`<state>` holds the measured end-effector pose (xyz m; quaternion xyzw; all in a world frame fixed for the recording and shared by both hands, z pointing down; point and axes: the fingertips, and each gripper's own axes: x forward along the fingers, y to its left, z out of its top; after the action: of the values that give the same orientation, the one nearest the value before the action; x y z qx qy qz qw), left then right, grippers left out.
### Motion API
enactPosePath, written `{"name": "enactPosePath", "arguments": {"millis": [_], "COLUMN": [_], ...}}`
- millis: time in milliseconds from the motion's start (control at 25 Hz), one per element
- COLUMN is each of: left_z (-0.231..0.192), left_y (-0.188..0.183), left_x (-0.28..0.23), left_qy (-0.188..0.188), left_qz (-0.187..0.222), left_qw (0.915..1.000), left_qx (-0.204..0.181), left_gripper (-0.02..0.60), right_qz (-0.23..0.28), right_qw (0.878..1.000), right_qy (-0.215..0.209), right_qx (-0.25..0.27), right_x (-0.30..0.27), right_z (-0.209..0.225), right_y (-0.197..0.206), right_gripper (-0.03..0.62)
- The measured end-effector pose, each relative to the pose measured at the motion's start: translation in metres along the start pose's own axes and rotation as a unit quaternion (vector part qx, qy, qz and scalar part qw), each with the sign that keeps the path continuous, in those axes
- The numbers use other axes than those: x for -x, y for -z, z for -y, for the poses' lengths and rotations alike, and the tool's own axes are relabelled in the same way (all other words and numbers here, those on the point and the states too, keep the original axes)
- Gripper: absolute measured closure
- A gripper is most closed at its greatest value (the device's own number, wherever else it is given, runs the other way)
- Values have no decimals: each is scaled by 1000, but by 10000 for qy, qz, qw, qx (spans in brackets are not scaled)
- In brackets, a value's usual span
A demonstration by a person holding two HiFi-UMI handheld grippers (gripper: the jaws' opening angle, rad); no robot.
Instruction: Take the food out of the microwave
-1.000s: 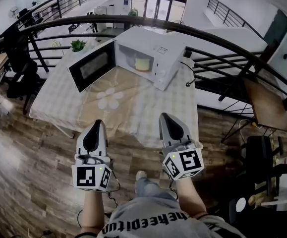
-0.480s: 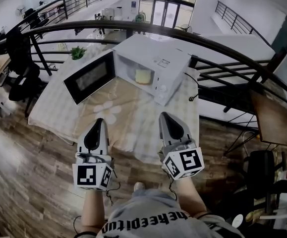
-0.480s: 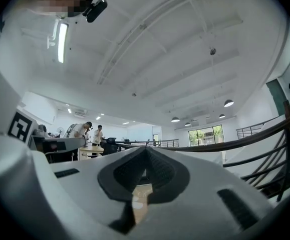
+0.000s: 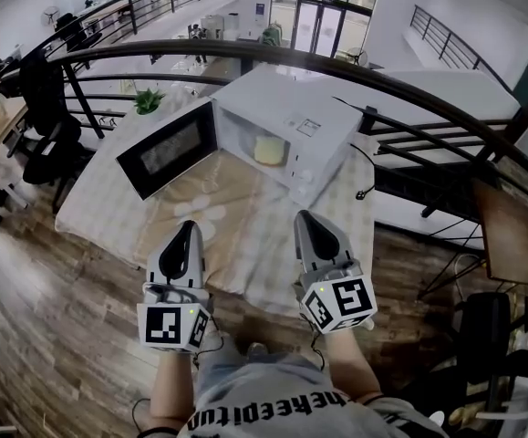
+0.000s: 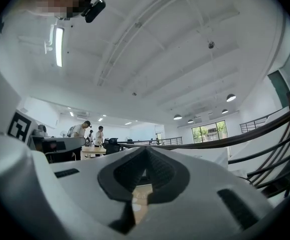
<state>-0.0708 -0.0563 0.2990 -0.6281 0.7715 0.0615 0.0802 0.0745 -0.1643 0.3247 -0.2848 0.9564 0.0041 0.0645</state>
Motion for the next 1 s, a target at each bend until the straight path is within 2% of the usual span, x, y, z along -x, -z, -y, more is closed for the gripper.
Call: {"name": "enactPosePath", "arguments": {"millis": [520, 840, 1000], "left_z": [-34, -68, -82], "left_y": [17, 27, 41], "left_x": [-61, -114, -143], "left_qy": [148, 424, 589], "left_qz": [9, -30, -117], "left_qw": [9998, 9990, 9982], "left_qx": [121, 110, -24], "left_gripper": [569, 569, 571], "right_qz": [-6, 38, -6], "right_qw": [9998, 9992, 9983], "right_qy": [193, 398, 589], "right_qx": [-29, -17, -13], "right_x": [-62, -119, -141], "right_z": [21, 29, 37], "right_y": [11, 13, 20], "right_gripper": [589, 589, 589]}}
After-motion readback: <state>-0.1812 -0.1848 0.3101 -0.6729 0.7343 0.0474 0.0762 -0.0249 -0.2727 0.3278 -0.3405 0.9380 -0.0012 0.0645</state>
